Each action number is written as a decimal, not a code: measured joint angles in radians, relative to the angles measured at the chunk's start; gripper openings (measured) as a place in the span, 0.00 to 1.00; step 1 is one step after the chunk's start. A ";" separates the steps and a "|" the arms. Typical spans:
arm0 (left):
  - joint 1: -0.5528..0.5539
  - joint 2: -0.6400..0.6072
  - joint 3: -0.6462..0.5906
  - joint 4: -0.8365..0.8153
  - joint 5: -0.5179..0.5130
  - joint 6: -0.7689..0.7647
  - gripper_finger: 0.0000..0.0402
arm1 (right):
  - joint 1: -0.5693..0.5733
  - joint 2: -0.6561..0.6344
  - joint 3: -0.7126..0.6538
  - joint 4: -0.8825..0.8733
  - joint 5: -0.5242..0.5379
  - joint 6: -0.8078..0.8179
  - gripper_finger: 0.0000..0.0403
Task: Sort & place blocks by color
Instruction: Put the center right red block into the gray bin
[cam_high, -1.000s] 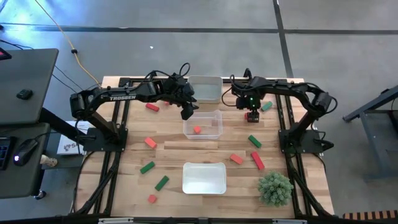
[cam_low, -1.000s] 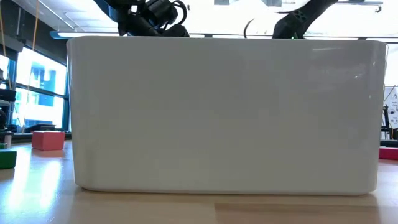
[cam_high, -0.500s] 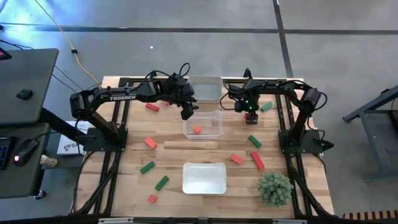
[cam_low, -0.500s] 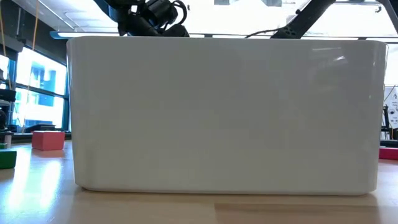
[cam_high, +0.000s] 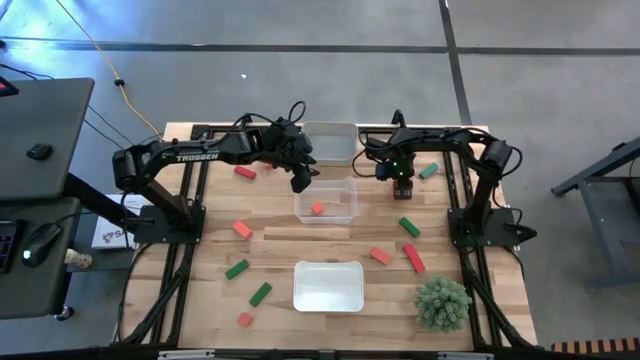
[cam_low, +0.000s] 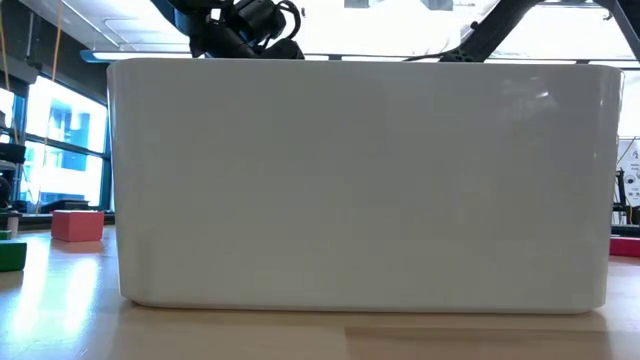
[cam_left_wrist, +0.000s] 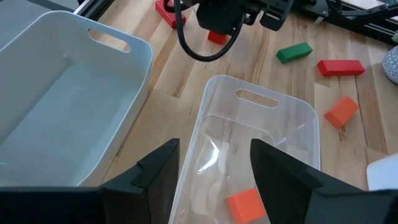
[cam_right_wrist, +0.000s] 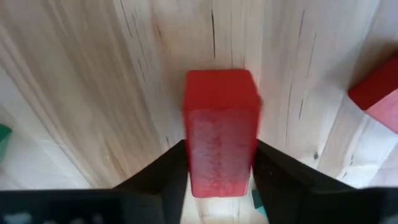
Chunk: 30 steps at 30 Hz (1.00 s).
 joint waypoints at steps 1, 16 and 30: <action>0.000 0.000 0.000 0.000 0.000 0.000 0.46 | 0.000 0.000 0.000 -0.001 0.000 0.009 0.33; 0.000 0.000 0.000 0.000 0.000 0.000 0.46 | 0.001 -0.030 0.000 -0.078 -0.102 0.188 0.26; 0.000 0.000 0.000 0.000 0.000 0.105 0.46 | 0.084 -0.228 0.000 -0.061 -0.165 0.484 0.26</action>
